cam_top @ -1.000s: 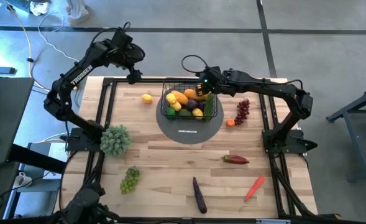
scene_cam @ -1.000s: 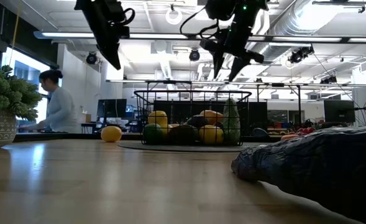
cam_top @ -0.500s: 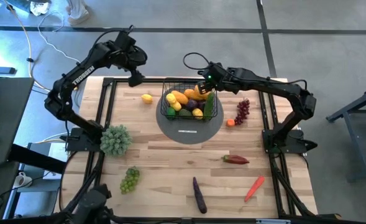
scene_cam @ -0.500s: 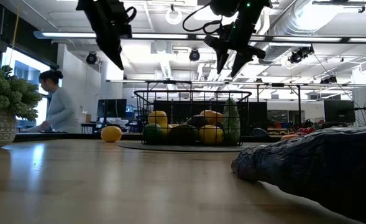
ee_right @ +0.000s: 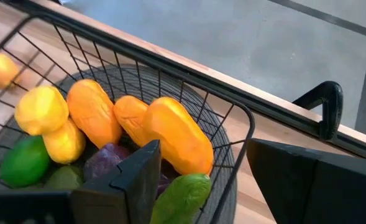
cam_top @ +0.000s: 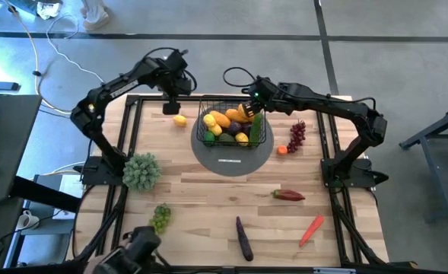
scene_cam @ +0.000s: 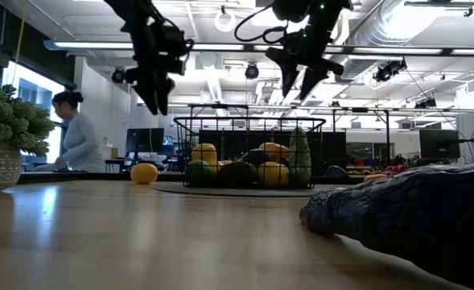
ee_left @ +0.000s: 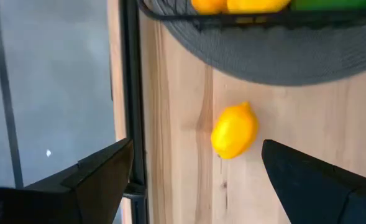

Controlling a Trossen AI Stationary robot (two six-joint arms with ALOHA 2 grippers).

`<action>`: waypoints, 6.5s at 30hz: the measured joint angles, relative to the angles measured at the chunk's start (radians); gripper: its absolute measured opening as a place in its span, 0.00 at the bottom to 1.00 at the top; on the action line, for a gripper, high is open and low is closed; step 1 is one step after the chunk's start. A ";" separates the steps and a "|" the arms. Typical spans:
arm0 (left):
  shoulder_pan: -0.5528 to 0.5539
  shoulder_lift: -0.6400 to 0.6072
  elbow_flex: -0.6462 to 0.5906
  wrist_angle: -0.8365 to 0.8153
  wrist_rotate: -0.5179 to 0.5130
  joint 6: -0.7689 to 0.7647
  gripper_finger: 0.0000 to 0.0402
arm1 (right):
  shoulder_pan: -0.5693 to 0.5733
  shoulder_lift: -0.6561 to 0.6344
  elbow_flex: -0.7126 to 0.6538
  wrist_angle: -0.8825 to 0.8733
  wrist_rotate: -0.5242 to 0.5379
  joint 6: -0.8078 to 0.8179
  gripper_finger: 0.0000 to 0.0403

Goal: Build produce basket
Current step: Put the yellow lemon into the wire basket, then put the orange into the wire basket

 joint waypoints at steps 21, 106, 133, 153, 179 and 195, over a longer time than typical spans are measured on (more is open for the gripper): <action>-0.045 0.216 0.000 -0.102 -0.085 -0.039 0.86 | 0.000 0.000 0.000 -0.027 0.000 -0.027 0.55; -0.050 0.139 -0.138 0.053 -0.081 -0.290 0.48 | 0.000 0.000 0.000 -0.026 -0.020 0.025 0.55; -0.176 -0.130 -0.137 0.410 0.020 -0.423 0.48 | 0.018 -0.069 0.000 -0.033 -0.035 0.137 0.55; -0.248 0.100 -0.136 0.609 -0.002 -0.473 0.50 | 0.018 -0.069 0.000 -0.035 -0.046 0.150 0.55; -0.279 0.181 -0.074 0.505 -0.166 -0.528 0.72 | 0.084 -0.087 0.000 -0.163 -0.020 0.184 0.55; -0.292 0.133 0.147 0.236 -0.136 -0.561 0.72 | 0.101 -0.192 0.000 -0.295 0.008 0.183 0.55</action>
